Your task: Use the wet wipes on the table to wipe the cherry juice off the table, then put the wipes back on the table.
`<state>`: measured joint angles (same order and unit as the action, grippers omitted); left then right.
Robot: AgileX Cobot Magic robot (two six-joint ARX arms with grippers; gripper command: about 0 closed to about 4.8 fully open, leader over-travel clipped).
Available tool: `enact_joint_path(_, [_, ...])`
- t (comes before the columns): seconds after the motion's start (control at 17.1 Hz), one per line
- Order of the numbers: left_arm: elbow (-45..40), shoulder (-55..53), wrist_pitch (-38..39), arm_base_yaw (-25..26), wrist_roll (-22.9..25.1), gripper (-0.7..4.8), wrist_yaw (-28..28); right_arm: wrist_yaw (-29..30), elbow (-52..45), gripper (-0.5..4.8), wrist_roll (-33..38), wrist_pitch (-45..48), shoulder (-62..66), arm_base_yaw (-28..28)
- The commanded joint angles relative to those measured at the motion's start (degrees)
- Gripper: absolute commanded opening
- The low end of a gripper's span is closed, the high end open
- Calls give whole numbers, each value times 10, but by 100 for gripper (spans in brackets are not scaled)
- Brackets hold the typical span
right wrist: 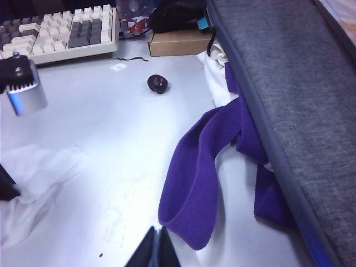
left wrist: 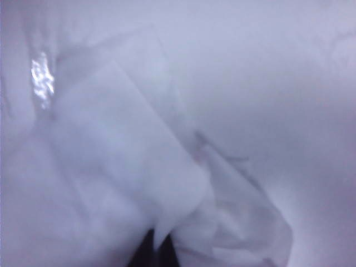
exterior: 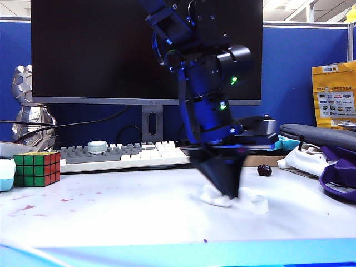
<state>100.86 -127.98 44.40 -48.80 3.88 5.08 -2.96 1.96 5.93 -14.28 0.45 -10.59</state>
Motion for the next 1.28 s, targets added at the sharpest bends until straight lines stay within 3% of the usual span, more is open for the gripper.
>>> enact_joint_path(0.06, [-11, -16, 57, -2, 0, -5, 14, 1, -1, 0, -1, 5, 0, 0])
enact_joint_path(0.64, [-11, -9, 153, 58, -3, -5, -17, 1, -1, 0, -1, 4, 0, 0])
enact_joint_path(1.05, [-11, 57, 162, 168, -9, -5, -17, 1, -1, 0, -1, 4, 0, 0])
enact_joint_path(1.28, [-14, 66, 205, 223, 18, -5, -19, 1, -1, 0, -1, 5, 0, 0])
